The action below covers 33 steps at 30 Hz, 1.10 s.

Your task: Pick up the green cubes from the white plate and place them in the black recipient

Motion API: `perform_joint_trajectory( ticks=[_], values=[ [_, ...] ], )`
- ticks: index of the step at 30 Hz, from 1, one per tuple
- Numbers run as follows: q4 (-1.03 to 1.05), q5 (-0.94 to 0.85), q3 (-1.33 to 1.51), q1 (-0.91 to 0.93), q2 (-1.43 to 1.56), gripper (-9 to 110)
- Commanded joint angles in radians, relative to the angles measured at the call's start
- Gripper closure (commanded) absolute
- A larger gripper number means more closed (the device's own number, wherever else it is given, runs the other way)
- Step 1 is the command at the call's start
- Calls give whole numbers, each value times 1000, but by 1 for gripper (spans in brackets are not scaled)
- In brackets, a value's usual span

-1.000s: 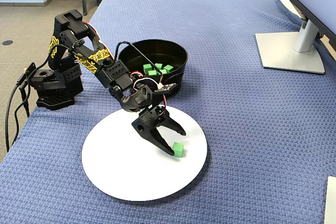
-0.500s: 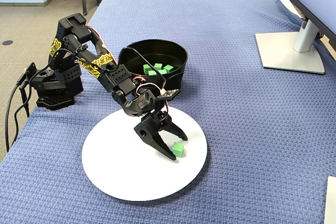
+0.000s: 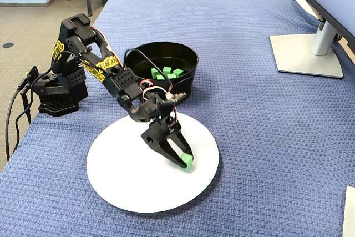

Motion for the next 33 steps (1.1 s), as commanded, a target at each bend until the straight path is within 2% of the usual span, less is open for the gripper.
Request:
perform_joint_trajectory(
  ticks=[1, 4, 7, 13, 18, 21, 24, 29, 30, 31, 32, 33],
  values=[
    [20, 100, 92, -17, 293, 101],
    [132, 173, 195, -34, 489, 101],
    [279, 325, 270, -74, 692, 101],
    [873, 844, 97, -249, 951, 101],
    [1126, 1189, 41, -506, 1052, 101],
    [1187, 1370, 117, -687, 1097, 101],
    [1154, 1537, 219, -787, 1114, 101],
    [1062, 1632, 385, -853, 1123, 101],
    [1063, 1620, 408, -865, 1127, 90],
    [1066, 1615, 423, -870, 1135, 74],
    [1068, 1618, 426, -865, 1140, 66],
    [1077, 1614, 414, -859, 1141, 64]
  ],
)
